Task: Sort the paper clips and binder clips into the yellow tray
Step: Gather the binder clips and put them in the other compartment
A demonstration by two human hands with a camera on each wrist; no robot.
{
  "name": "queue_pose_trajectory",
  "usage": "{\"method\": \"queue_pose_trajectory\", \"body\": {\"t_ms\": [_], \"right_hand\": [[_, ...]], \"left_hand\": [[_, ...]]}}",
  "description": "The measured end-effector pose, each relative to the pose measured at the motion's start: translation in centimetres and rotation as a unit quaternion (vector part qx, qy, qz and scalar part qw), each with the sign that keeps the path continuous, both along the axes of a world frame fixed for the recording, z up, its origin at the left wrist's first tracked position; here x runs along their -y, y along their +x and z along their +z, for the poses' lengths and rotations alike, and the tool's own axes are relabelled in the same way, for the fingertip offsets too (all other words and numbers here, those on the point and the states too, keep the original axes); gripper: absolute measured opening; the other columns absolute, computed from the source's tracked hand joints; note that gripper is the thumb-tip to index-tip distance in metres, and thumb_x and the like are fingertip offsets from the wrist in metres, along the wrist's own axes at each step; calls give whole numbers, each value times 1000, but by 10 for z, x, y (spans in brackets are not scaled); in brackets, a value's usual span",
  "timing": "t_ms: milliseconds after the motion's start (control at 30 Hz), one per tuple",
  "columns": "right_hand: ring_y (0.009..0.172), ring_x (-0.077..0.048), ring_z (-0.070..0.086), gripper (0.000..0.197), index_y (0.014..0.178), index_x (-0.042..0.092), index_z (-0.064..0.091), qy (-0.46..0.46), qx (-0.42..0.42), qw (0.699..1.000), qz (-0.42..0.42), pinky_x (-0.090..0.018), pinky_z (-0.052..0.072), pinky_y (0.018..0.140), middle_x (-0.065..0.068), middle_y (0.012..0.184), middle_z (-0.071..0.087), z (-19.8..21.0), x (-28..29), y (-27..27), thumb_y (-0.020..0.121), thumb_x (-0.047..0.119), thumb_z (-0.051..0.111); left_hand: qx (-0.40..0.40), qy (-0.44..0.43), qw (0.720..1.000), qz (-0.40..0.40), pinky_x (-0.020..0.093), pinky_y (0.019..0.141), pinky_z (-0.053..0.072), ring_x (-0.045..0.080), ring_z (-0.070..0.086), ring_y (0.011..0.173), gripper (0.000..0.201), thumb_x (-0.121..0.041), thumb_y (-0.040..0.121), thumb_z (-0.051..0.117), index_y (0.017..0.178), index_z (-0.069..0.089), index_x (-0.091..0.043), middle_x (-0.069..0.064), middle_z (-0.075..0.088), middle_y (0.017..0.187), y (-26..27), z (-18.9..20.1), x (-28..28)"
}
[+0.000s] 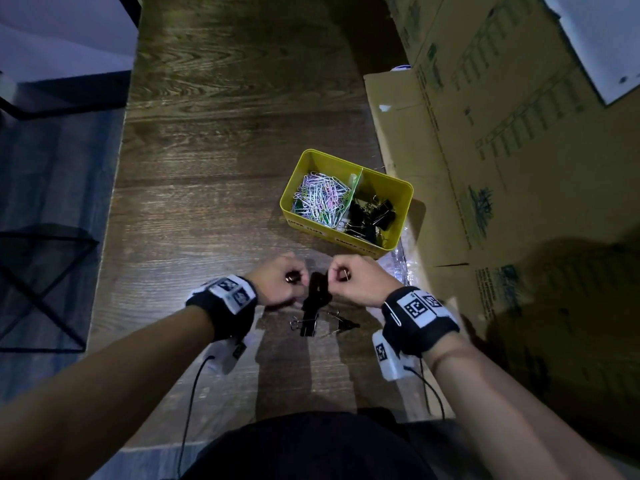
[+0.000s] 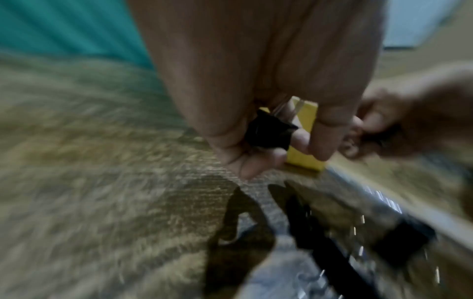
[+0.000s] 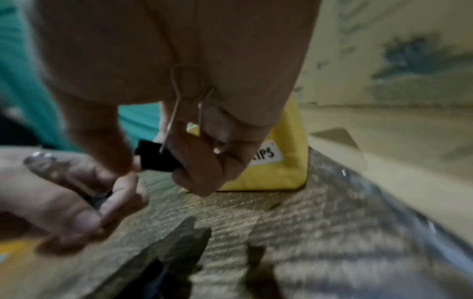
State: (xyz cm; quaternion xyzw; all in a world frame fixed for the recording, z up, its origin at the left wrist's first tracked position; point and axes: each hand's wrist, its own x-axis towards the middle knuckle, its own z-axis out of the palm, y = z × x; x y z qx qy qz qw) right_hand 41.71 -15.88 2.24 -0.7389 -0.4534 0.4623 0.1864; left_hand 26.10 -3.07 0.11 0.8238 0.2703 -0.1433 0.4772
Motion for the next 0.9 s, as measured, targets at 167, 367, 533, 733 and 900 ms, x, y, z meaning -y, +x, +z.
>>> {"method": "queue_pose_trajectory", "body": {"t_ms": [167, 367, 533, 733, 900], "right_hand": [[83, -17, 59, 48, 86, 27, 62, -136, 125, 962, 202, -30, 49, 69, 3, 90, 65, -2, -1, -11, 59, 62, 77], [88, -20, 57, 50, 96, 25, 60, -147, 178, 935, 269, -29, 43, 66, 1, 102, 62, -14, 1, -26, 60, 51, 82], [91, -24, 58, 36, 102, 21, 60, -123, 161, 948, 245, -32, 48, 70, -5, 107, 61, -19, 3, -25, 76, 43, 72], [83, -18, 56, 18, 94, 22, 60, -96, 105, 976, 165, -28, 45, 69, -1, 95, 62, -23, 9, -11, 81, 31, 70], [59, -17, 61, 20, 73, 19, 51, -59, -77, 992, -82, -22, 47, 43, -2, 74, 59, -30, 14, -1, 84, 12, 66]], "left_hand": [[-67, 143, 986, -61, 32, 83, 45, 20, 48, 87, 34, -33, 72, 76, 91, 58, -12, 3, 42, 99, 16, -8, 17], [-127, 172, 975, -56, 31, 80, 46, 31, 58, 101, 51, -34, 71, 77, 113, 56, -14, 13, 60, 112, 14, -21, 20], [-105, 168, 980, 13, 29, 72, 43, 30, 62, 89, 21, -26, 78, 71, 91, 63, -11, 13, 67, 91, 3, -31, 9], [-27, -12, 960, 277, 23, 56, 38, 16, 54, 61, 9, -13, 80, 70, 82, 61, -14, 5, 61, 75, -15, -35, -7], [81, -302, 843, 437, 18, 38, 41, 10, 57, 48, 16, 1, 88, 52, 91, 55, -14, 10, 58, 75, -21, -14, -8]]}}
